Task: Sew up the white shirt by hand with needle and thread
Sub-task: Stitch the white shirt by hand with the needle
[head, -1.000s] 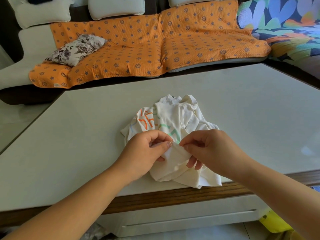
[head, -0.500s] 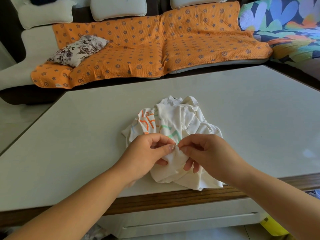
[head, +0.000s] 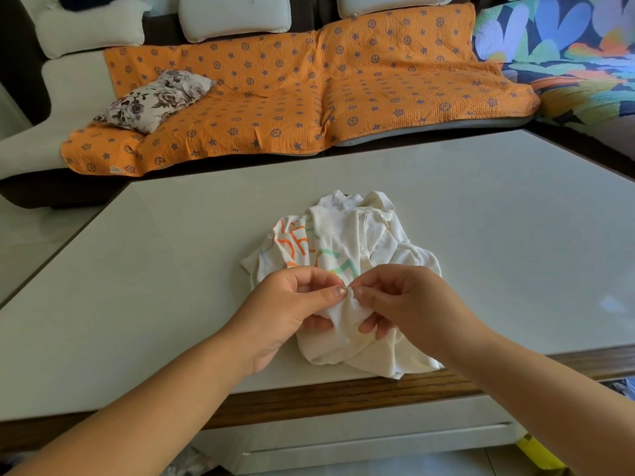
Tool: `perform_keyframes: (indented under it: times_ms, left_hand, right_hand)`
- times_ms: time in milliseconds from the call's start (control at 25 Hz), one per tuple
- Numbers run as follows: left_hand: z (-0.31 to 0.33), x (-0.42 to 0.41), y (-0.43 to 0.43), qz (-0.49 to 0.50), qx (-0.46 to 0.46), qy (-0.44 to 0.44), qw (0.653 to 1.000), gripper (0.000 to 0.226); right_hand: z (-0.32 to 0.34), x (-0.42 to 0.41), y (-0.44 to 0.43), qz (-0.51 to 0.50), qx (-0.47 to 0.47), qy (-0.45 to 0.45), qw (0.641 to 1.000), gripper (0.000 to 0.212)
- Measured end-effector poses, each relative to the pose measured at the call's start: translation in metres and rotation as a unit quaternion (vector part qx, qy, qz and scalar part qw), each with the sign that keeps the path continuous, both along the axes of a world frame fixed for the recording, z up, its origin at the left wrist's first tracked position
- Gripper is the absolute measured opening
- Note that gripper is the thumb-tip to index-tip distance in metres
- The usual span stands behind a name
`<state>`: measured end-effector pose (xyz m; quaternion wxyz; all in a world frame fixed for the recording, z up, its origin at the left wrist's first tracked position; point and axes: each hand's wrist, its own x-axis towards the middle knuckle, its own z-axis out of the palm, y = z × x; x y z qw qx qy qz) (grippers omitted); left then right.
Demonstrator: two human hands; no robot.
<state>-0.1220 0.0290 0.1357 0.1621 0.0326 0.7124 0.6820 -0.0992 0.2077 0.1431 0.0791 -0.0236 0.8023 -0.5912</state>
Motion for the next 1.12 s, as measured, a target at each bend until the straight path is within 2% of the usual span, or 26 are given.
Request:
perform_keyframes:
  times_ms: [160,320,440,560,720,840,960,1040,1120]
  left_hand:
    - [-0.002,0.000,0.003,-0.003,-0.006,-0.008,1.000,0.017]
    - [-0.004,0.000,0.002,0.000,-0.038,0.004,0.999,0.026]
    - [-0.004,0.002,0.003,-0.006,-0.079,0.027,0.996,0.016]
    - [-0.002,0.002,0.004,0.001,-0.083,0.027,0.996,0.015]
    - [-0.002,0.000,0.003,0.013,-0.093,0.024,0.995,0.008]
    - [-0.002,0.000,0.001,0.024,-0.076,0.013,0.997,0.009]
    - [-0.001,0.000,0.002,0.020,-0.055,0.002,0.998,0.011]
    - [0.000,0.000,0.003,0.020,-0.054,-0.001,0.998,0.011]
    - [0.001,0.001,0.003,0.019,-0.056,-0.003,0.998,0.012]
  right_hand:
    - [0.004,0.006,-0.003,-0.004,0.008,0.040,0.999,0.018]
    - [0.004,0.009,-0.006,0.006,0.015,0.054,0.998,0.011]
    - [0.003,0.008,-0.005,0.010,0.017,0.047,0.999,0.012]
    - [0.004,0.007,-0.005,0.005,0.017,0.045,0.999,0.012]
    - [0.007,-0.001,0.000,-0.063,-0.009,0.068,0.996,0.009]
    - [0.016,-0.010,0.010,-0.069,-0.153,0.026,0.985,0.011]
    - [0.024,-0.016,0.020,-0.073,-0.335,-0.039,0.938,0.007]
    - [0.026,-0.022,0.028,-0.106,-0.395,-0.040,0.912,0.007]
    - [0.027,-0.027,0.037,-0.144,-0.403,-0.015,0.904,0.009]
